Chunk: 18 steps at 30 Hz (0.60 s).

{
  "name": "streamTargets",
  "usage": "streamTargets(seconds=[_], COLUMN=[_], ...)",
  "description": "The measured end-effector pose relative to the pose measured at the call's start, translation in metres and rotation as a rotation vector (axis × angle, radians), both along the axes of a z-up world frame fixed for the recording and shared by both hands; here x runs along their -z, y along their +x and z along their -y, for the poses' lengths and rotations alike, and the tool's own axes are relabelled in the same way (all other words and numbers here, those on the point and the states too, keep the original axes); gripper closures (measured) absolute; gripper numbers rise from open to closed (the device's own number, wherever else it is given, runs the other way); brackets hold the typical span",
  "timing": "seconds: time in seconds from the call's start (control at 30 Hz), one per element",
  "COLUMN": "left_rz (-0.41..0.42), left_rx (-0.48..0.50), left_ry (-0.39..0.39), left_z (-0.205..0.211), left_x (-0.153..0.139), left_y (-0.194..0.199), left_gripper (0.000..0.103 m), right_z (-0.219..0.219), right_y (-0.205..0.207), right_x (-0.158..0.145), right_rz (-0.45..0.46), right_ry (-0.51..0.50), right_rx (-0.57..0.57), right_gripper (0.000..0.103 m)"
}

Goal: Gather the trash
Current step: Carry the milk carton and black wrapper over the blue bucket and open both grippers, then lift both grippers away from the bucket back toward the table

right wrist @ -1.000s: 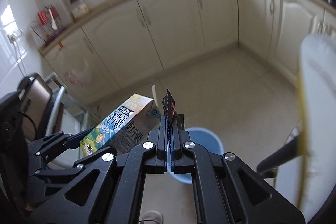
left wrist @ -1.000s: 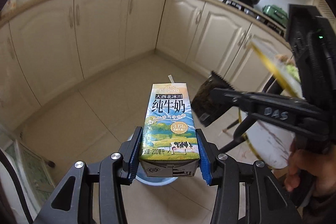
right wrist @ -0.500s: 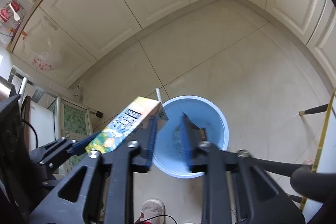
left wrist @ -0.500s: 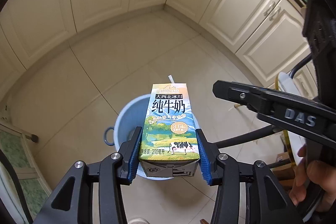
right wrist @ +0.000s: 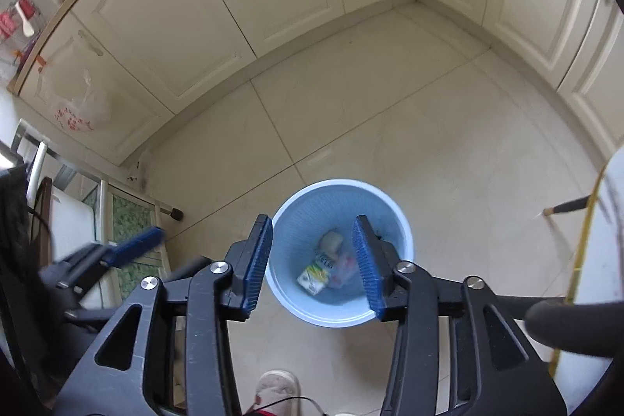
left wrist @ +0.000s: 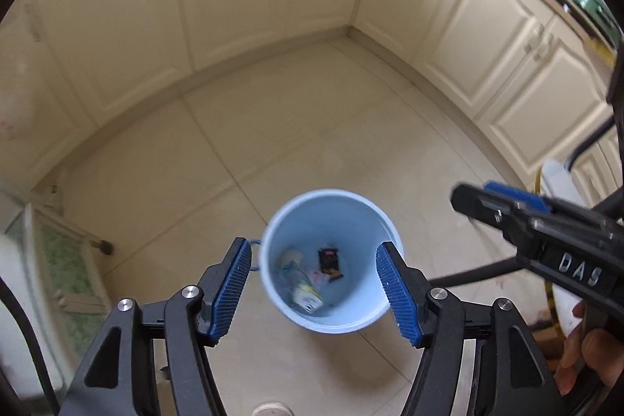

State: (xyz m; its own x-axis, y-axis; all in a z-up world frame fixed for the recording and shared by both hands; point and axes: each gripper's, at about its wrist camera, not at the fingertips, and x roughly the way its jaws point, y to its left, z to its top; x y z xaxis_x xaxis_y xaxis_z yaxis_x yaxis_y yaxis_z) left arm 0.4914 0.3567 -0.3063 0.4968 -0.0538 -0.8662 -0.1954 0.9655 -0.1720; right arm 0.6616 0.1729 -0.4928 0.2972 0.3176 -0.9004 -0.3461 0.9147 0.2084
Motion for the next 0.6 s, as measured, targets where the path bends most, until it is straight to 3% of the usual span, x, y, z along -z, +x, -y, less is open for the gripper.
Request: streamTargets(seconds=[0.17, 0.3, 0.37, 0.5, 0.6], left_rz=[0.094, 0.196, 0.230, 0.346, 0.439], left_rx=[-0.034, -0.060, -0.071, -0.091, -0.096], left_ry=[0.034, 0.084, 0.109, 0.168, 0.203], left_z=[-0.006, 0.001, 0.024, 0.056, 0.087], left_x=[-0.053, -0.102, -0.125, -0.176, -0.213], left_y=[-0.010, -0.023, -0.036, -0.054, -0.075], left_gripper=[0.040, 0.034, 0.031, 0.021, 0.012], right_z=[-0.010, -0.014, -0.013, -0.005, 0.017], right_y=[-0.027, -0.058, -0.079, -0.128, -0.166], right_x=[-0.043, -0.091, -0.120, -0.182, -0.230], right_rz=[0.058, 0.141, 0.200, 0.333, 0.426], right_ry=[0.013, 0.016, 0.022, 0.017, 0.032], right_rx=[-0.024, -0.038, -0.046, -0.037, 0.004], right_gripper=[0.055, 0.050, 0.041, 0.033, 0.012])
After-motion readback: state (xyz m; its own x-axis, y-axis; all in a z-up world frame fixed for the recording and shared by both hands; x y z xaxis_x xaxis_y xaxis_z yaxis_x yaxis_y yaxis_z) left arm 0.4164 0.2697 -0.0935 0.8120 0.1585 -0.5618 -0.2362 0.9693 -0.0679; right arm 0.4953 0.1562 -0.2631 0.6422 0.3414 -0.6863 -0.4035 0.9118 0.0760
